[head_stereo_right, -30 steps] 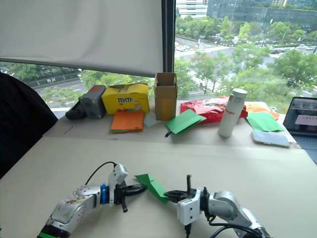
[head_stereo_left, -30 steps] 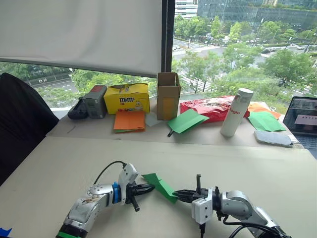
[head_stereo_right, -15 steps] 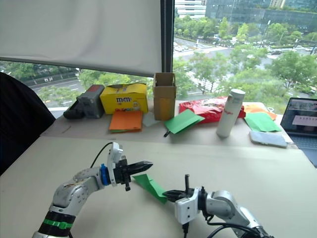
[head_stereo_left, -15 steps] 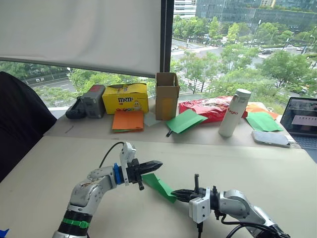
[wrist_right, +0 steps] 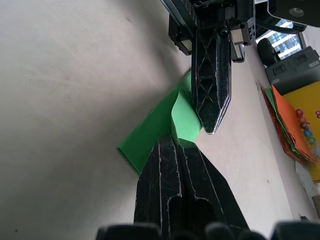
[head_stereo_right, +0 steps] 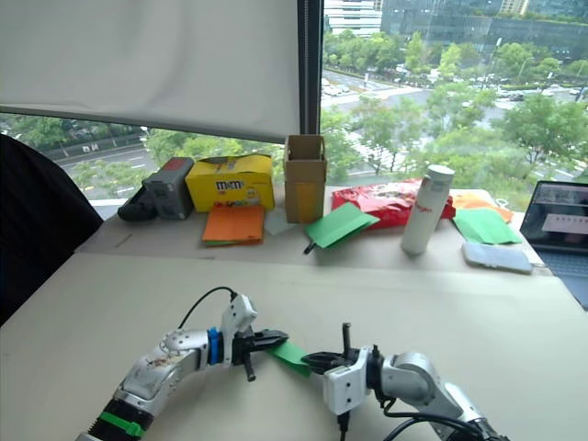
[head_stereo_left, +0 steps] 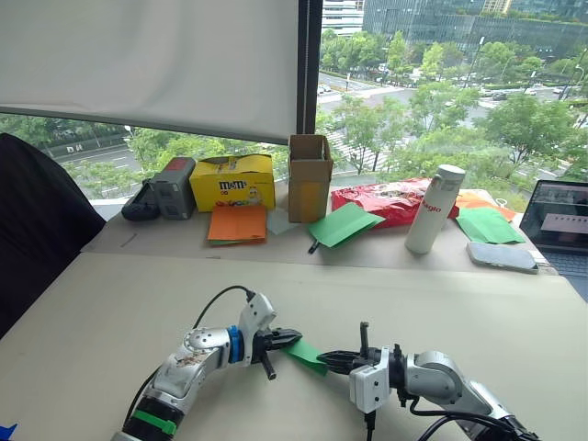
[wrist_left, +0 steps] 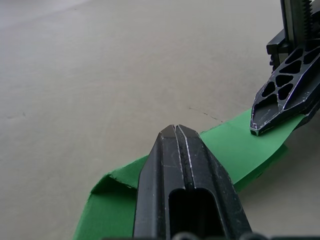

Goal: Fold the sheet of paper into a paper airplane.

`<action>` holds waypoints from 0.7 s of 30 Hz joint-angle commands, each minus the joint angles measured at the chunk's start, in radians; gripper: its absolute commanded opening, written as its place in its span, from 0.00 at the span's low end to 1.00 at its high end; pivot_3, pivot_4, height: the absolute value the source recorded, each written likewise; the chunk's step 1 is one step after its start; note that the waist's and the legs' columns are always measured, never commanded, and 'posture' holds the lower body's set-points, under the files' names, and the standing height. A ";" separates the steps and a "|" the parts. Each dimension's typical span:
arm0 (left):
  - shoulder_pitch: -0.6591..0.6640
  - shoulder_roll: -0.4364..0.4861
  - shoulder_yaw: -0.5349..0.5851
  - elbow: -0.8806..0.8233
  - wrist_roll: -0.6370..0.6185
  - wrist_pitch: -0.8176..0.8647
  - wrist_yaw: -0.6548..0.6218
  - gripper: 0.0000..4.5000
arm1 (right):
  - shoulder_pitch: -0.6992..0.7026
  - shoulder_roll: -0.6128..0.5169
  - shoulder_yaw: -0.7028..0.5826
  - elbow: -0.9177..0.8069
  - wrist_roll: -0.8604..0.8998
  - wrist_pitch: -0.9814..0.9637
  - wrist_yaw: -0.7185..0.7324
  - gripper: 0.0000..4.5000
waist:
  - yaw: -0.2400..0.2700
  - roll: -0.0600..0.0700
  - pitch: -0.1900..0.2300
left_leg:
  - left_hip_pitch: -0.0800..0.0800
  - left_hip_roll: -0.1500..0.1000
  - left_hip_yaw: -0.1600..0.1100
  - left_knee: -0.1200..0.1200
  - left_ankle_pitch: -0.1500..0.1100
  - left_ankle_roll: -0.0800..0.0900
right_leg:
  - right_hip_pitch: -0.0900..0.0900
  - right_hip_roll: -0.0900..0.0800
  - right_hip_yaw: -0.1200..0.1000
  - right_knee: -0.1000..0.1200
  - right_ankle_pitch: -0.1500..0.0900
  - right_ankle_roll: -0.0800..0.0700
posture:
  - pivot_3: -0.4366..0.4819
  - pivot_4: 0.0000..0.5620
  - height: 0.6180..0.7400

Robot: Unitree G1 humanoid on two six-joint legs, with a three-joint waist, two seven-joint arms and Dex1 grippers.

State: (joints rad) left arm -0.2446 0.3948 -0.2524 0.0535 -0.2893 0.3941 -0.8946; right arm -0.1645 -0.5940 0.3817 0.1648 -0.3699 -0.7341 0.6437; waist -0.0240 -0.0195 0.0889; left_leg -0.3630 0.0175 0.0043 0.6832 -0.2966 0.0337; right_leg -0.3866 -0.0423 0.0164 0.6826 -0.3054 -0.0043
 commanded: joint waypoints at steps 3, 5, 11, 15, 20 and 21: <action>0.042 0.001 -0.002 0.063 0.023 -0.019 0.001 0.00 | 0.019 -0.015 0.031 0.007 0.008 0.053 0.046 0.06 | 0.001 0.001 -0.001 | 0.000 0.000 0.000 0.000 0.000 0.000 | 0.000 0.000 0.000 0.000 0.000 0.000 | 0.48 0.27 0.31; 0.048 -0.001 -0.007 0.073 0.030 -0.029 -0.001 0.00 | 0.034 -0.037 0.022 -0.018 0.059 0.070 0.080 0.20 | 0.005 0.004 -0.002 | 0.000 -0.001 0.000 0.000 0.000 0.000 | 0.000 0.000 0.000 0.000 0.000 0.000 | 0.48 0.27 0.31; 0.056 -0.001 -0.008 0.083 0.033 -0.044 -0.006 0.00 | 0.171 -0.138 -0.093 -0.186 0.170 0.179 0.077 0.66 | 0.022 0.008 -0.005 | -0.003 -0.003 0.000 0.000 0.000 0.000 | 0.000 -0.001 0.000 -0.001 -0.002 0.003 | 0.48 0.27 0.31; 0.056 -0.002 -0.004 0.085 0.032 -0.047 -0.004 0.00 | 0.230 -0.155 -0.181 -0.296 0.290 0.280 0.070 0.66 | 0.026 0.009 -0.005 | -0.004 -0.004 0.001 0.001 -0.001 0.000 | 0.000 -0.002 0.000 -0.003 -0.002 0.003 | 0.48 0.27 0.31; 0.061 -0.011 0.015 0.089 0.026 -0.038 0.010 0.00 | 0.191 -0.065 -0.202 -0.391 0.355 0.457 0.035 0.47 | 0.018 0.009 -0.005 | -0.004 -0.003 0.001 0.002 -0.001 0.000 | -0.001 -0.002 0.001 -0.002 -0.002 0.004 | 0.48 0.27 0.31; 0.063 -0.012 0.018 0.090 0.025 -0.036 0.013 0.00 | 0.186 -0.047 -0.197 -0.404 0.359 0.481 0.034 0.39 | 0.019 0.009 -0.005 | -0.004 -0.003 0.001 0.002 -0.001 0.000 | -0.001 -0.002 0.001 -0.002 -0.002 0.004 | 0.48 0.27 0.31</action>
State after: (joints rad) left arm -0.2067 0.3789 -0.2346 0.0910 -0.2906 0.3281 -0.9128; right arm 0.0362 -0.6587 0.1852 -0.1831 -0.0446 -0.2926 0.6900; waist -0.0051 -0.0102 0.0841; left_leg -0.3672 0.0149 0.0049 0.6848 -0.2973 0.0335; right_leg -0.3871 -0.0438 0.0166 0.6808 -0.3078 -0.0004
